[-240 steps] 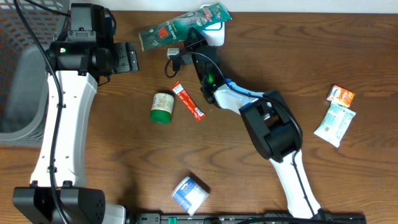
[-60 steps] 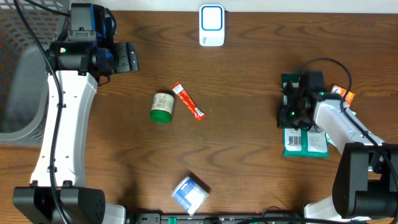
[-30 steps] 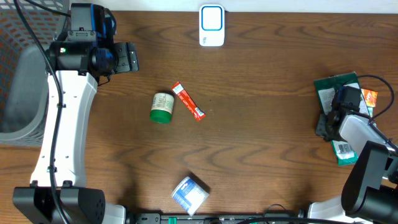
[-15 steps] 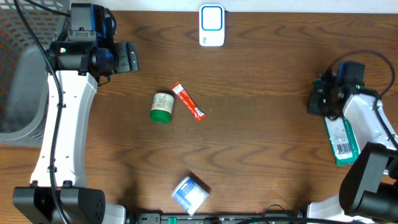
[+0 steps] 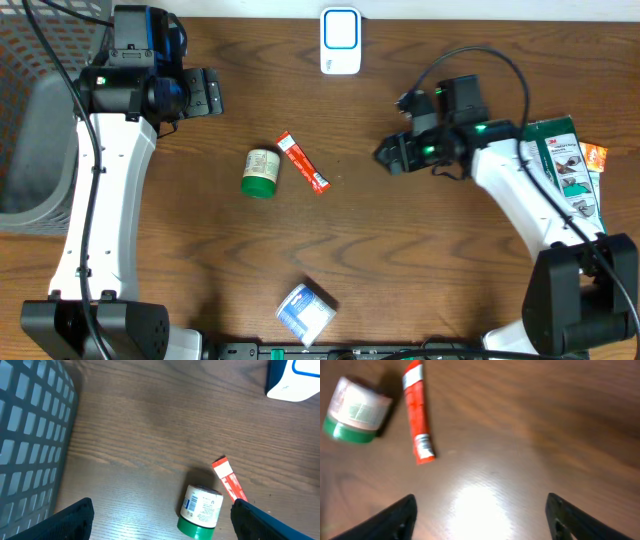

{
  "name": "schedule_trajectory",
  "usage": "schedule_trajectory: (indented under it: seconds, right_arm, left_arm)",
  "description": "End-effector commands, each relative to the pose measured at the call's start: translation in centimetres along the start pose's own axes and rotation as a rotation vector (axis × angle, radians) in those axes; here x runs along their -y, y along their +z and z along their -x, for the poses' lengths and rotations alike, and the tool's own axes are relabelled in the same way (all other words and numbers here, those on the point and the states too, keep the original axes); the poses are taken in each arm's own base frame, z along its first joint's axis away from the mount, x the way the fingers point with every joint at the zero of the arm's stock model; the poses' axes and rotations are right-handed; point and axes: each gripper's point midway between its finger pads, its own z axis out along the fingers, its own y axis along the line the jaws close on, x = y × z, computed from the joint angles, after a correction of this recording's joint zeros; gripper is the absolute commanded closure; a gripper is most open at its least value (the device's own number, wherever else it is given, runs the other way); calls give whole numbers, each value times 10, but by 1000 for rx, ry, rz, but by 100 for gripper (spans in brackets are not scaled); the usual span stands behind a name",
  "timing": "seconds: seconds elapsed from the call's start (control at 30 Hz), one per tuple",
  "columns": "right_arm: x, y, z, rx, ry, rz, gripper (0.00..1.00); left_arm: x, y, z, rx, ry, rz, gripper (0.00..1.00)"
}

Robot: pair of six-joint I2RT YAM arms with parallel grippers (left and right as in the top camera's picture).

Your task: Scan the item barcode

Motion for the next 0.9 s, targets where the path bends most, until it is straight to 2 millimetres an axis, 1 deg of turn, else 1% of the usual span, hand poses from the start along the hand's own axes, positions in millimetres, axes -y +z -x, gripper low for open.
schedule_trajectory:
  seconds: [0.0, 0.03, 0.07, 0.13, 0.23, 0.37, 0.47, 0.53, 0.57, 0.63, 0.73, 0.77, 0.8, 0.83, 0.87]
  right_arm:
    - [-37, 12, -6, -36, -70, 64, 9]
    - [-48, 15, -9, -47, -94, 77, 3]
    - [-60, 19, -13, -59, -120, 90, 1]
    - [-77, 24, -21, -87, -145, 111, 1]
    - [-102, 28, -43, -166, -180, 148, 1]
    - [-126, 31, -70, -252, -247, 163, 3]
    - [-136, 37, -75, -254, -305, 131, 4]
    - [-139, 41, -72, -229, -345, 91, 5]
    - [-139, 43, -69, -210, -366, 60, 7]
    - [-137, 47, -62, -175, -383, 4, 16]
    - [-133, 49, -53, -133, -362, -62, 35]
    - [-131, 49, -50, -122, -358, -77, 47]
    - [-130, 49, -47, -109, -361, -92, 72]
    - [-126, 49, -41, -87, -365, -122, 86]
    - [-121, 49, -35, -64, -369, -155, 94]
  left_arm:
    - [-3, 5, -2, -14, 4, 16, 12]
    - [-3, 5, -2, -14, 4, 16, 12]
    - [-3, 5, -2, -14, 4, 16, 12]
    - [-3, 5, -2, -14, 4, 16, 12]
    - [-3, 5, -2, -14, 4, 16, 12]
    - [-3, 5, -2, -14, 4, 16, 12]
    - [-3, 5, -2, -14, 4, 16, 12]
    - [-3, 5, -2, -14, 4, 16, 12]
    - [-3, 5, -2, -14, 4, 16, 12]
    - [-3, 5, -2, -14, 4, 16, 12]
    - [-3, 5, -2, -14, 4, 16, 12]
    - [-3, 5, -2, -14, 4, 16, 12]
    - [-3, 5, -2, -14, 4, 16, 12]
    - [-3, 5, -2, -14, 4, 16, 12]
    - [-3, 5, -2, -14, 4, 16, 12]
